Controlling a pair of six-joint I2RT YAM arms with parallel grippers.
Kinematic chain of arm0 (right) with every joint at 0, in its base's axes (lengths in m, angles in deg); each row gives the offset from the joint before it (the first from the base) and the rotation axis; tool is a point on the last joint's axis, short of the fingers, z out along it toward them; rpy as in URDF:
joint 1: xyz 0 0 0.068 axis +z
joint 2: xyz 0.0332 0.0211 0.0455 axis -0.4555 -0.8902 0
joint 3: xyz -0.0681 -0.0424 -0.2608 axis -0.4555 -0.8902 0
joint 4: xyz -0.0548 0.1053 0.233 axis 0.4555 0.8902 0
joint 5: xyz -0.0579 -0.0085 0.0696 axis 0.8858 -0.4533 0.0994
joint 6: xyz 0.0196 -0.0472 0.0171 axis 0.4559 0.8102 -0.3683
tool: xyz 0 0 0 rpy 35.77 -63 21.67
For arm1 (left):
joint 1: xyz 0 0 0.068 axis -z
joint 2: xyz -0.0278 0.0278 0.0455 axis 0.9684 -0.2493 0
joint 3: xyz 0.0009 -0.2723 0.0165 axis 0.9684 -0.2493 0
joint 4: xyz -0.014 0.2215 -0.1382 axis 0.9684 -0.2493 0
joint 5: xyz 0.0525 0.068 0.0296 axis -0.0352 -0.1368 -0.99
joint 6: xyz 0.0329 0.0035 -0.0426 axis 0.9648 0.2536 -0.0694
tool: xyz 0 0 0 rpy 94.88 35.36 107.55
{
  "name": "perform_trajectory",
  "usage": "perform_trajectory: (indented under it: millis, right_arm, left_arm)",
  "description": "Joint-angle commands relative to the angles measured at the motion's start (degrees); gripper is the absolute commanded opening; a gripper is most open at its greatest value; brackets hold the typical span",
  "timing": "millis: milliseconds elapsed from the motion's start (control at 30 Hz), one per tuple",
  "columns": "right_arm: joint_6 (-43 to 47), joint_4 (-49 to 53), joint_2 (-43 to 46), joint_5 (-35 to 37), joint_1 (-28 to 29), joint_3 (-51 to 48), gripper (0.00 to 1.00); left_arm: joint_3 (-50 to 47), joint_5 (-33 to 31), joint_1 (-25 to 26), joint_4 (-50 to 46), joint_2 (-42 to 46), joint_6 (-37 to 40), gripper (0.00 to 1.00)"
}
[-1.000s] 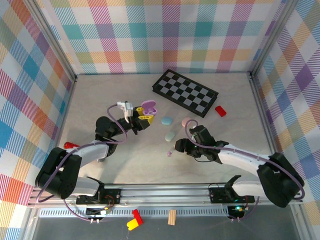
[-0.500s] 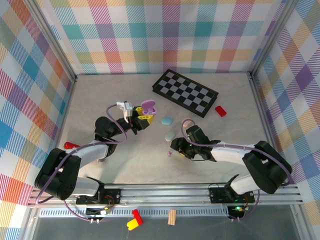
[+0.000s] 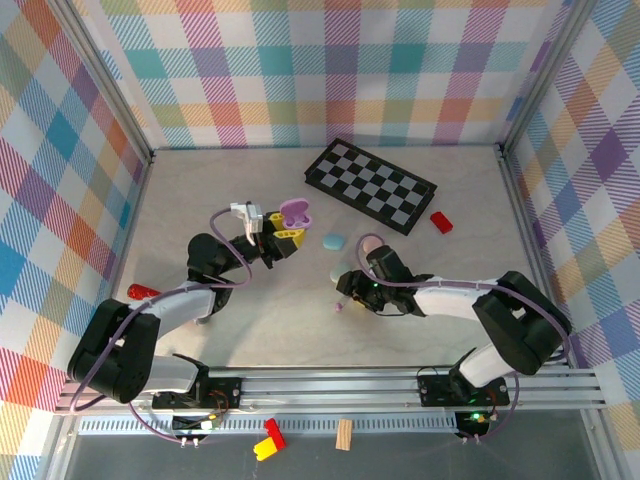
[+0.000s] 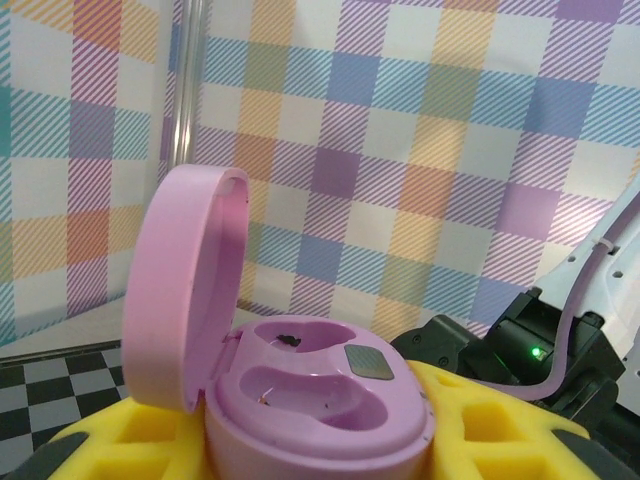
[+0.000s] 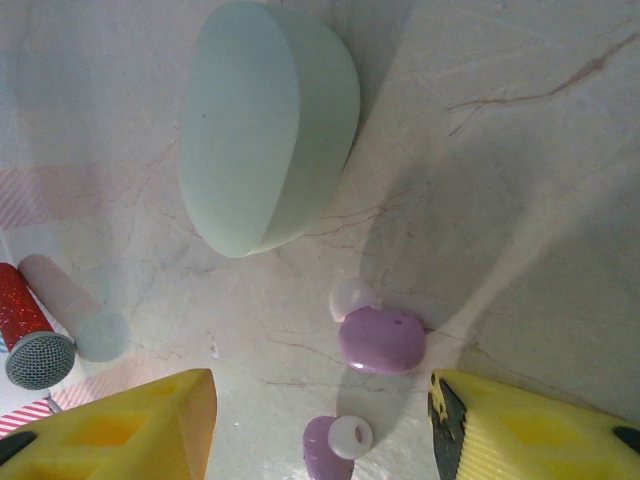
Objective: Insert wireless bluetooth earbuds into charging case
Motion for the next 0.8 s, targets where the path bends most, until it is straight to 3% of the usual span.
perform_trajectory:
  millis: [0, 467, 600, 767]
  right_arm:
    - [3.3, 1.2, -0.1, 1.9, -0.1, 2.3, 0.57]
    - [6.3, 0.4, -1.6, -1.0, -2.9, 5.9, 0.54]
    - [3.4, 3.3, 3.3, 3.2, -2.8, 3.3, 0.55]
    - [-3.0, 0.8, 6.1, 2.8, -1.2, -0.7, 0.52]
  left_arm:
    - [-1.0, 1.2, -0.8, 2.6, 1.3, 0.6, 0.32]
    - [-1.6, 0.8, -1.6, 2.7, 1.6, 0.7, 0.32]
    - [-1.8, 0.6, -2.0, 2.7, 1.8, 0.8, 0.32]
    - [-1.6, 0.7, -2.2, 2.7, 1.5, 1.0, 0.32]
